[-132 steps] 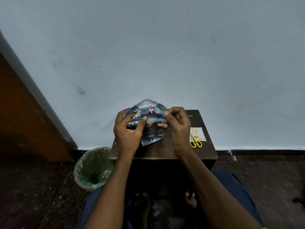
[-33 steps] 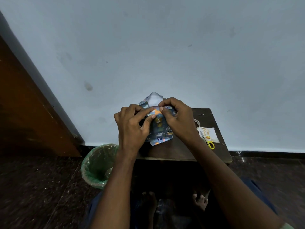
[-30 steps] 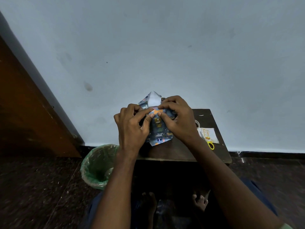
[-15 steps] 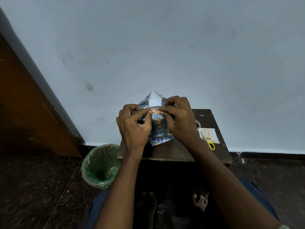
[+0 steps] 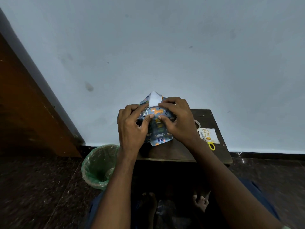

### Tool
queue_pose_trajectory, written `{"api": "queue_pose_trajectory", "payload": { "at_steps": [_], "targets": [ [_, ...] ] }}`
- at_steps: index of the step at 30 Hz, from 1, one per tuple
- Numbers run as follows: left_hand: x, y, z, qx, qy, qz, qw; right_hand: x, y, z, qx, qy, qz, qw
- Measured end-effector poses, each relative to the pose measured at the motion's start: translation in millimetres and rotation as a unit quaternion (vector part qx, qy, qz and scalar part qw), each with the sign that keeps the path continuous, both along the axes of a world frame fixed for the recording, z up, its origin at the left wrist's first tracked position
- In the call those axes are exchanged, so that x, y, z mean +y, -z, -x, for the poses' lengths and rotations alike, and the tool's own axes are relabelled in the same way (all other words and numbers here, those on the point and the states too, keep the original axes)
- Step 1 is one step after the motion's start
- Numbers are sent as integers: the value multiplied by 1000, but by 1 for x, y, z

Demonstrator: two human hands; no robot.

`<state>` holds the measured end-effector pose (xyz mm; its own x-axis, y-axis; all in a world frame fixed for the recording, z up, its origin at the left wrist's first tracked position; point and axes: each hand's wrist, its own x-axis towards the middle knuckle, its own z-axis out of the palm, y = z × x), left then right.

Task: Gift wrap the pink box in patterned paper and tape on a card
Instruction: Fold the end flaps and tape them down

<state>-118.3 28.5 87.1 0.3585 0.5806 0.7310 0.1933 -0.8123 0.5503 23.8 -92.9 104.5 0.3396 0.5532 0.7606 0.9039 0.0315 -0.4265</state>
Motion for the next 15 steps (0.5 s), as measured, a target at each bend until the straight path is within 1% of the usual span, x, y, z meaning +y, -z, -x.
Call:
{"api": "queue_pose_trajectory", "payload": {
  "at_steps": [2,5,7,12,15],
  "targets": [
    [2,-1,2,-1,23,13,1000,0,-3,-1,38,-1,-2,999],
    [1,-3,2,-1,37,21,999,1,-6,-1,53,-6,-12,998],
    [1,-3,2,-4,34,20,999,1,-7,1,62,-16,-20,998],
    [0,-4,2,-10,30,7,999,0,-11,5,116,-47,-14,992],
    [-4,-5,-1,-26,18,32,999,0,-14,6,127,-45,4,991]
  ]
}}
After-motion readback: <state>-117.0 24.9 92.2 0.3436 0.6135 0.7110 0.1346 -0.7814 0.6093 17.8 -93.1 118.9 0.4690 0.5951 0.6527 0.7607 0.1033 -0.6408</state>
